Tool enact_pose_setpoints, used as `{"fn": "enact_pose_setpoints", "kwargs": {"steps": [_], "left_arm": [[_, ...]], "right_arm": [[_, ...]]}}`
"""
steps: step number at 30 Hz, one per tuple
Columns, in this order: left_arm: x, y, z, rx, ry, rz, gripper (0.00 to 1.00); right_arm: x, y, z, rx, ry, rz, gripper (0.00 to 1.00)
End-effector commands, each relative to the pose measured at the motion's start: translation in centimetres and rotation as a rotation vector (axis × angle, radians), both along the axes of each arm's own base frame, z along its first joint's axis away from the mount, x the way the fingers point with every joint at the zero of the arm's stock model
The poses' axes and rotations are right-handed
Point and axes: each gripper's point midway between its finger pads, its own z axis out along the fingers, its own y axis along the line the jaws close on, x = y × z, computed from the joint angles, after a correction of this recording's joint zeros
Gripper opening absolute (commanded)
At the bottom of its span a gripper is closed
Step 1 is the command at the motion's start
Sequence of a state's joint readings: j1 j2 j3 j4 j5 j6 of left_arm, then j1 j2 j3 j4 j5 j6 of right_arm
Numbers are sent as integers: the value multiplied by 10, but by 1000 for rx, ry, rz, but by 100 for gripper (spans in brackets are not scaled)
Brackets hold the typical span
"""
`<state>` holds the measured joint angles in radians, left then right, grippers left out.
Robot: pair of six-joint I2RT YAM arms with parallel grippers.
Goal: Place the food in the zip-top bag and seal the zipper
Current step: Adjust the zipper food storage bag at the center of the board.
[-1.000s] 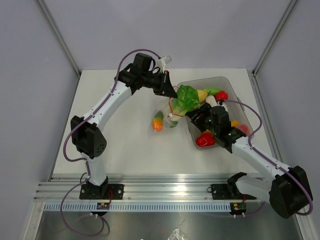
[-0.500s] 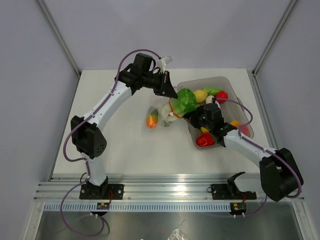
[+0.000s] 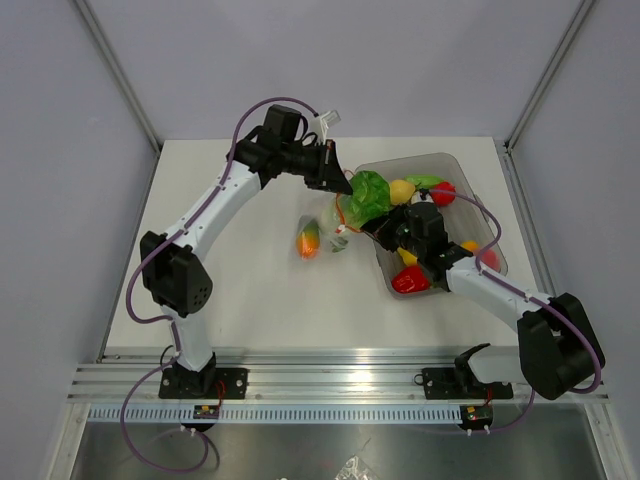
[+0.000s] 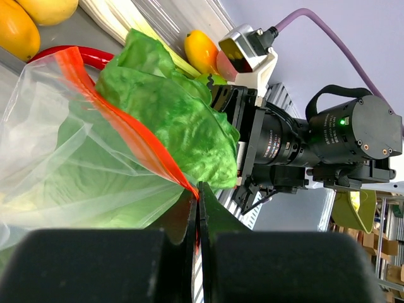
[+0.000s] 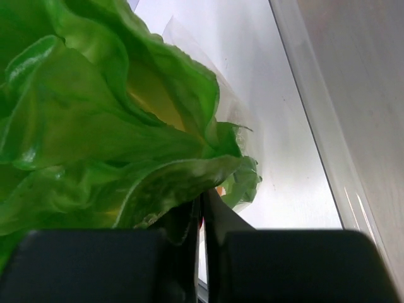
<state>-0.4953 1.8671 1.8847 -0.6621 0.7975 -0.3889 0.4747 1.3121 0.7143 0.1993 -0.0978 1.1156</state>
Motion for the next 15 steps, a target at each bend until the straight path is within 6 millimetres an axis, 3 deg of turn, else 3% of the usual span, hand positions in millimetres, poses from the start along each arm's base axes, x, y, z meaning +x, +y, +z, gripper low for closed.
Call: {"fn": "enact_pose_setpoints", "kwargs": {"steps": [1,6,12,15], "left_arm": [[-16,2,47,-86,-103,-45,0],[-13,9,46,-81,-103,-31,0],[11,63,32,-47,-97,98,0],[20,87,14,-9,-86,172,0]], "right_arm": [[10,9,34,57,-88,22,3],[11,-3,31,-37,-71,-7,0],[1,-11,103,-111,-218,26,0],[-5,3,101,-139,-226,90,0]]}}
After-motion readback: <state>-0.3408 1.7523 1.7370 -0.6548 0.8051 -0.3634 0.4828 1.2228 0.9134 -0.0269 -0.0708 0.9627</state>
